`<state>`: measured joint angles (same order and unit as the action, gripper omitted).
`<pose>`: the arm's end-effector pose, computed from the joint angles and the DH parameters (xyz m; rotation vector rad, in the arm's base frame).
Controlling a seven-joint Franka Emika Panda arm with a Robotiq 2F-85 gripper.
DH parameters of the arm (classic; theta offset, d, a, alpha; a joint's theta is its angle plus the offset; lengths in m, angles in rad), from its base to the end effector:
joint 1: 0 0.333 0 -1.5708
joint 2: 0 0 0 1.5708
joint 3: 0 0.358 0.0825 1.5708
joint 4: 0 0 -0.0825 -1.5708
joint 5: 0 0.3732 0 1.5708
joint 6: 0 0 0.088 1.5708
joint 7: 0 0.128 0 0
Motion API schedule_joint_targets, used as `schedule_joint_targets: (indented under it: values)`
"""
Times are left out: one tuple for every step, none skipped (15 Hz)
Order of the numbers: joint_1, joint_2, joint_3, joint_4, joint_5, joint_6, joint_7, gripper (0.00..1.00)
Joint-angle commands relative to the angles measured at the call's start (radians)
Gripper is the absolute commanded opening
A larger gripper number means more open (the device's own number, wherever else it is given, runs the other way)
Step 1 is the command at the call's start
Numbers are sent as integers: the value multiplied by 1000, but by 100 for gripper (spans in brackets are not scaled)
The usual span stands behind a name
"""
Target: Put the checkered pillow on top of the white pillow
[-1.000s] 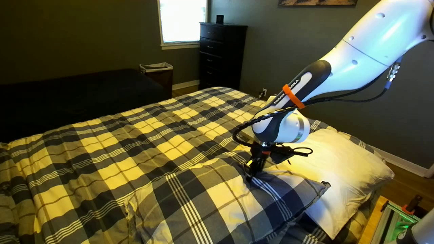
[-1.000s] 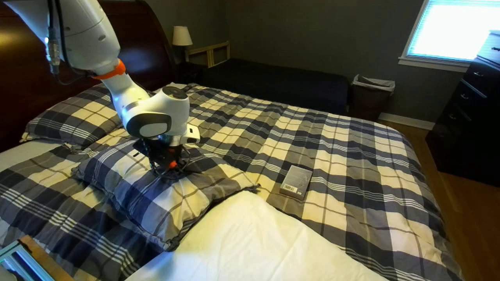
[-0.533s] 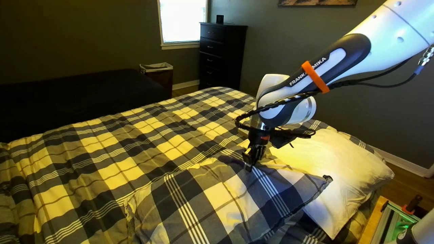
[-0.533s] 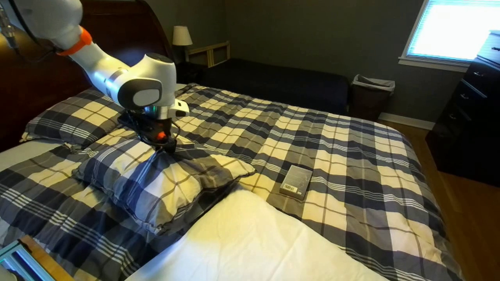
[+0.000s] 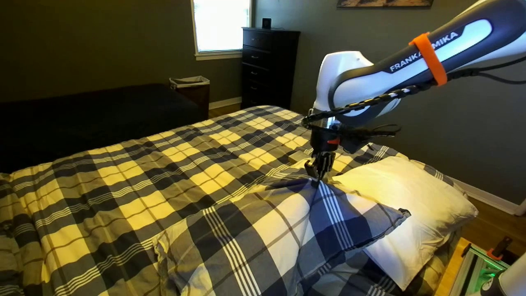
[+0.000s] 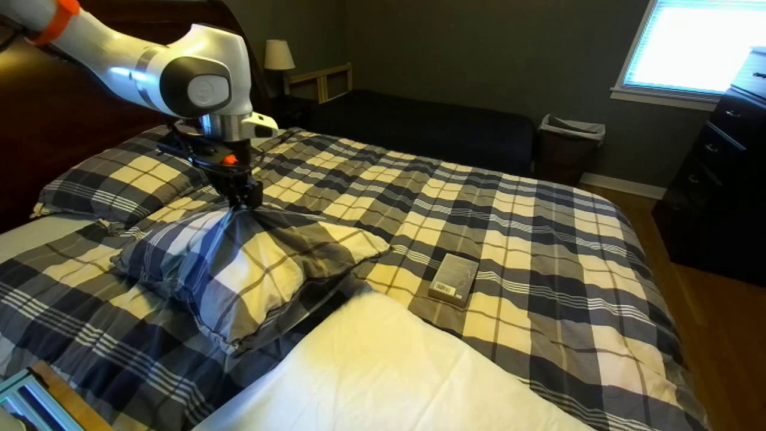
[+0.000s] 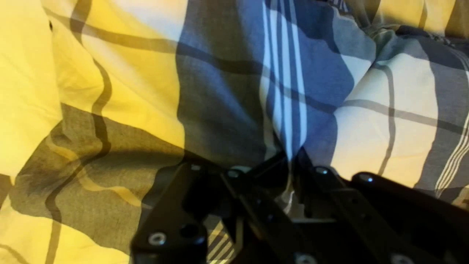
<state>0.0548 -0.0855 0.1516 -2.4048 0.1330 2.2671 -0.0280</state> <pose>0.4517 0.1005 0.3705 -3.0503 -0.2222 0.0918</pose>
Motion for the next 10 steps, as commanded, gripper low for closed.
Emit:
schedule_joint_targets:
  values:
    - [12,-132,-15,1,-96,-113,69,1]
    - [11,-156,-13,4,-131,-135,79,1]
    - [10,-180,-11,8,-154,-160,87,1]
    - [9,-208,-10,10,-178,-184,92,1]
    - [6,-239,-11,9,-201,-208,92,1]
    - [5,-264,-10,15,-222,-232,95,1]
    - [1,-296,-13,11,-235,-239,96,1]
    - [-4,-321,-16,12,-252,-253,102,1]
    - [-6,-337,-19,17,-262,-265,105,1]
    - [-6,-344,-24,16,-257,-254,103,1]
